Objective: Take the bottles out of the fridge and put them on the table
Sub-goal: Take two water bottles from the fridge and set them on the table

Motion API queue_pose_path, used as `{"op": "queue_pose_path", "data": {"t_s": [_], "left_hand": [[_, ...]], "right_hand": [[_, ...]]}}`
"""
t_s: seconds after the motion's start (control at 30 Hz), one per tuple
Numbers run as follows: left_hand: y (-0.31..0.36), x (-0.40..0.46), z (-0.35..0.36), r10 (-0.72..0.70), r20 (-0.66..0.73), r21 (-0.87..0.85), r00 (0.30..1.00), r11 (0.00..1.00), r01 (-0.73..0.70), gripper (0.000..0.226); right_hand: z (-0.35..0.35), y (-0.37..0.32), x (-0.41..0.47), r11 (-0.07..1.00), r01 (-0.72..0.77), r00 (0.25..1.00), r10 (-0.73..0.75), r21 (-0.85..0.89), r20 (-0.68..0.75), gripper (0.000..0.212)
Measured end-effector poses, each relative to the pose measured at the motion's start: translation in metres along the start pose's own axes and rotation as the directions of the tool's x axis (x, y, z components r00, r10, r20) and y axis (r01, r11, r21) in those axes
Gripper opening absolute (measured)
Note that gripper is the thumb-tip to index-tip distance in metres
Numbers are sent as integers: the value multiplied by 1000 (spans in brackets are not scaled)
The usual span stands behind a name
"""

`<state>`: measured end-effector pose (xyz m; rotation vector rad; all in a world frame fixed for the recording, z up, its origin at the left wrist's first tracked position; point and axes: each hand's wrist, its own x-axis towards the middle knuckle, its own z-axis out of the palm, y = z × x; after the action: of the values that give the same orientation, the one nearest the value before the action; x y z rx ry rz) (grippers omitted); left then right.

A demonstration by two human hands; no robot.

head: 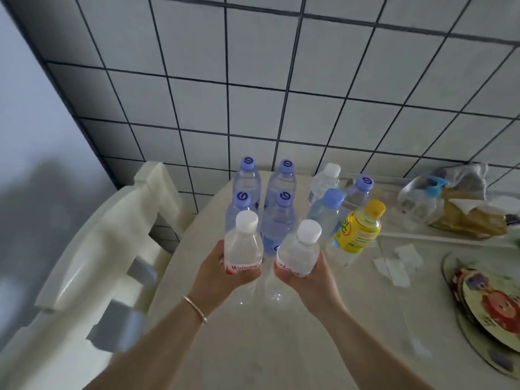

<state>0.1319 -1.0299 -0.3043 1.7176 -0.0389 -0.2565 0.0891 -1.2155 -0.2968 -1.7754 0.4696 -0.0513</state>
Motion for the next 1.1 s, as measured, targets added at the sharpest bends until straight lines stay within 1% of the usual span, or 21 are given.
{"op": "queue_pose_path", "data": {"t_s": [0.07, 0.2, 0.3, 0.4, 0.57, 0.67, 0.73, 0.83, 0.87, 0.9, 0.93, 1.0, 1.03, 1.1], "left_hand": [[-4, 10, -1, 17, 6, 37, 1000, 999, -17, 69], [-15, 22, -4, 21, 17, 65, 1000, 998, -22, 66], [-18, 28, -5, 42, 41, 52, 998, 998, -44, 71], [-22, 30, -7, 38, 42, 54, 998, 998, -40, 71], [-26, 26, -14, 49, 69, 121, 996, 991, -57, 78], [-24, 23, -15, 31, 92, 178, 995, 983, -47, 83], [-24, 22, -15, -6, 111, 221, 994, 975, -18, 86], [-31, 17, -20, -63, 128, 331, 990, 943, 17, 79], [-34, 14, -22, -79, 137, 359, 987, 933, 25, 80], [-35, 11, -24, -100, 128, 390, 987, 920, 43, 80], [-35, 6, -24, -113, 109, 406, 988, 912, 59, 78], [-28, -7, -24, -114, 35, 429, 993, 899, 88, 66], [-24, -15, -22, -108, -21, 431, 994, 896, 107, 65], [-21, -31, -18, -125, -141, 429, 982, 886, 174, 77]], "right_hand": [[3, 5, 11, 999, -27, 1000, 27, -34, 15, 73], [10, 16, 22, 991, -15, 1000, 17, -133, 15, 72], [15, 16, 25, 992, 3, 1000, 0, -124, 23, 73], [18, 12, 21, 991, 23, 999, -19, -133, 29, 74], [18, 12, 20, 984, 42, 998, -33, -172, 55, 73], [18, 9, 19, 986, 49, 996, -36, -161, 85, 74], [17, 7, 18, 988, 40, 994, -25, -150, 102, 68], [11, 1, 9, 989, 11, 993, 6, -144, 115, 46], [9, -2, 4, 988, 3, 993, 15, -153, 116, 44], [6, -3, -3, 983, -11, 993, 33, -185, 117, 47], [3, -4, -9, 975, -25, 992, 52, -219, 118, 56], [-4, -4, -23, 957, -51, 991, 85, -287, 107, 77], [-9, -4, -31, 949, -64, 990, 100, -308, 104, 82], [-21, -6, -50, 942, -76, 990, 111, -325, 89, 83]]}}
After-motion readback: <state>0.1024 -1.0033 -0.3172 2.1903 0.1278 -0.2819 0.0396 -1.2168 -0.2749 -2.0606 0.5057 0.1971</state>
